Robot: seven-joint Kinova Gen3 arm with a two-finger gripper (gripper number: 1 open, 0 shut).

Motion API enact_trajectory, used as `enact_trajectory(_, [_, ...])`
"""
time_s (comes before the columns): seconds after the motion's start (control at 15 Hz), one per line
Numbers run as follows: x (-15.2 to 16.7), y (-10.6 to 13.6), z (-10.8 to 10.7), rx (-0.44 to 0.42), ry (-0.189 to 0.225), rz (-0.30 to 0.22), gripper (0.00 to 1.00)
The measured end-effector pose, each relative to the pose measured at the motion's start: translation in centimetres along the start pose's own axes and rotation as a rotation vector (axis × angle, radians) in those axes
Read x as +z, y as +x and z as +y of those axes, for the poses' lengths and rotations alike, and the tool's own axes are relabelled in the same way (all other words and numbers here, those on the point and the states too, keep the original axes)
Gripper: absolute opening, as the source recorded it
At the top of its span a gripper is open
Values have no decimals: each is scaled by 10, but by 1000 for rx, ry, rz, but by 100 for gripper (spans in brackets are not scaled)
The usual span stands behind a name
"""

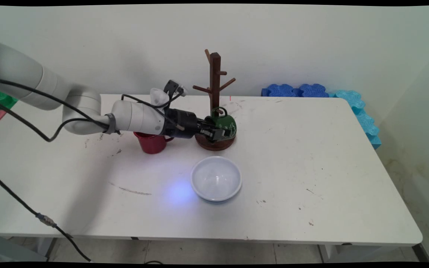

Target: Pick up the green mug from the rack, then place the picked object on the table

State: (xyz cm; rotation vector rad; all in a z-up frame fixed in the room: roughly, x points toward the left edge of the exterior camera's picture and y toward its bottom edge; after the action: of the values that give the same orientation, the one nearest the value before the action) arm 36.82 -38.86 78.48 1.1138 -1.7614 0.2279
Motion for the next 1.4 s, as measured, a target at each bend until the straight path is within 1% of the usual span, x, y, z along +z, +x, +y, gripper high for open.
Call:
enact_trajectory(0.4, [4, 5, -1, -2, 5, 12, 0])
enact_trajectory(0.8, [4, 7, 0, 17, 3, 10, 0])
enact_trajectory(1.4, [-1, 7, 12, 40, -25, -4, 0])
